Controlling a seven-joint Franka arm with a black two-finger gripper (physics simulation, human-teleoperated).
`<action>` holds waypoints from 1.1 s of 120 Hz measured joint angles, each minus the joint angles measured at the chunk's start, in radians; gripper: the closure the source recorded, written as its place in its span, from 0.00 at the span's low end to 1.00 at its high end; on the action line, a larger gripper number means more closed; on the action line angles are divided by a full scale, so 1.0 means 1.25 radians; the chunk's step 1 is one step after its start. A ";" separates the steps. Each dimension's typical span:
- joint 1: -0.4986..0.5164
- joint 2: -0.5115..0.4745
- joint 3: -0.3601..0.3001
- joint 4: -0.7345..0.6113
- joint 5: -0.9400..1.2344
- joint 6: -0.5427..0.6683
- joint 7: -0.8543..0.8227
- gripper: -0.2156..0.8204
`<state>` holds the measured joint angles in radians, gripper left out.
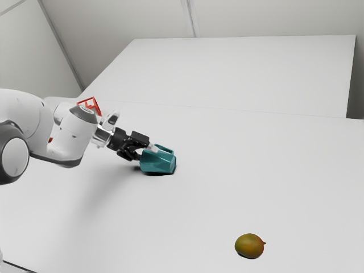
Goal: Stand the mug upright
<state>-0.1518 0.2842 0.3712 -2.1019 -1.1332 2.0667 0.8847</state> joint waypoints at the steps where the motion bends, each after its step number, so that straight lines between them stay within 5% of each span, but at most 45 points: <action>1: 0.000 0.000 0.000 0.000 -0.001 -0.001 0.001 0.21; 87: 0.003 0.005 0.000 -0.001 -0.051 -0.044 0.052 0.77; 132: -0.015 -0.056 0.000 -0.003 -0.050 -0.038 0.064 0.94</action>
<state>-0.1700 0.2146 0.3712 -2.1057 -1.1959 2.0198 0.9652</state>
